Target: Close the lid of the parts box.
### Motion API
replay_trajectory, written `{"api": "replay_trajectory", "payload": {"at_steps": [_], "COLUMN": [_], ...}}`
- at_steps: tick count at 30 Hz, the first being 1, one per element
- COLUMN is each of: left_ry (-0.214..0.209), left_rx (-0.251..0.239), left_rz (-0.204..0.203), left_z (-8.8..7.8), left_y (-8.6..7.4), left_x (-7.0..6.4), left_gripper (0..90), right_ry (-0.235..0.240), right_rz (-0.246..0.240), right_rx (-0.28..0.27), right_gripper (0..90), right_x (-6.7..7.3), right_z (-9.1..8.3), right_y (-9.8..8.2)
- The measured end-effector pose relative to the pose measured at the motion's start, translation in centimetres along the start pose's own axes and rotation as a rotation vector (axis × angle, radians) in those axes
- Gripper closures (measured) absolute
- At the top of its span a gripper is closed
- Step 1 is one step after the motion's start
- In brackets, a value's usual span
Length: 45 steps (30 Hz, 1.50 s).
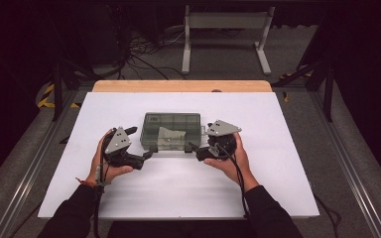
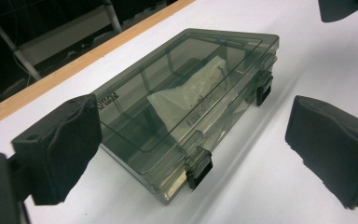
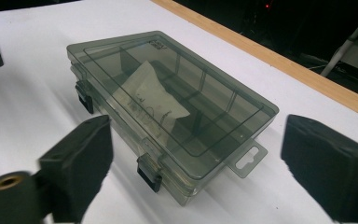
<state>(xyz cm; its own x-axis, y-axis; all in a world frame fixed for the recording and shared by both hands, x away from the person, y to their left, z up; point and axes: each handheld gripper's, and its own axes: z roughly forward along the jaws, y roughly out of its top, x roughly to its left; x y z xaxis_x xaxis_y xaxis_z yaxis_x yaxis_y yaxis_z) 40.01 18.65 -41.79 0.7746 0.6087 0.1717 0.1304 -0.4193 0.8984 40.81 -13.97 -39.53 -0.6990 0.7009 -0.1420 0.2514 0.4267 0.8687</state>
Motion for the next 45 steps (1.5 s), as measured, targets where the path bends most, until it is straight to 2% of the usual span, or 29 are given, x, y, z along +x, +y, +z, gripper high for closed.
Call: {"api": "replay_trajectory", "payload": {"at_steps": [2,4,7,9,11,15,19,26,32,37,42,45], "left_ry": [-0.006,0.007,0.013,0.009,0.015,0.013,0.013,0.013,0.016,0.014,0.013,0.022], "left_rx": [-0.006,-0.005,-0.001,-0.005,-0.01,-0.032,-0.03,-0.052,-0.051,-0.055,-0.058,-0.062], "left_rz": [-0.003,0.004,0.025,0.019,0.031,0.029,0.039,0.049,0.059,0.064,0.067,0.072], "left_z": [-0.1,-0.2,-0.4,-0.7,-0.9,-1.6,-1.9,-2.8,-3.5,-4.1,-4.6,-4.9], "left_y": [0.0,0.1,0.2,0.2,0.3,0.4,0.4,0.4,0.2,0.1,-0.2,-0.4], "left_x": [-0.1,-0.2,-0.5,-0.7,-0.8,-1.0,-1.2,-1.6,-1.8,-1.8,-1.9,-2.1], "left_gripper": [3.8,3.8,3.8,3.9,3.8,3.8,3.6,3.8,3.6,3.5,3.3,3.9], "right_ry": [0.006,0.013,0.001,-0.002,-0.02,-0.029,-0.041,-0.062,-0.078,-0.075,-0.106,-0.108], "right_rz": [0.0,-0.006,-0.002,-0.002,-0.028,-0.042,-0.057,-0.058,-0.063,-0.064,-0.081,-0.08], "right_rx": [-0.004,0.001,-0.009,-0.017,-0.018,-0.013,-0.017,-0.029,-0.034,-0.061,-0.054,-0.058], "right_gripper": [5.8,5.6,6.8,6.9,7.7,7.9,7.9,7.8,7.7,7.7,7.6,7.7], "right_x": [0.1,0.2,0.3,0.4,0.6,0.8,1.0,0.9,0.9,0.8,0.7,0.6], "right_z": [0.0,0.0,-0.3,-0.5,-0.8,-1.2,-1.6,-2.4,-3.2,-4.2,-5.0,-5.3], "right_y": [0.0,0.0,0.1,0.1,0.0,-0.4,-0.6,-1.1,-1.6,-1.8,-2.3,-2.6]}}
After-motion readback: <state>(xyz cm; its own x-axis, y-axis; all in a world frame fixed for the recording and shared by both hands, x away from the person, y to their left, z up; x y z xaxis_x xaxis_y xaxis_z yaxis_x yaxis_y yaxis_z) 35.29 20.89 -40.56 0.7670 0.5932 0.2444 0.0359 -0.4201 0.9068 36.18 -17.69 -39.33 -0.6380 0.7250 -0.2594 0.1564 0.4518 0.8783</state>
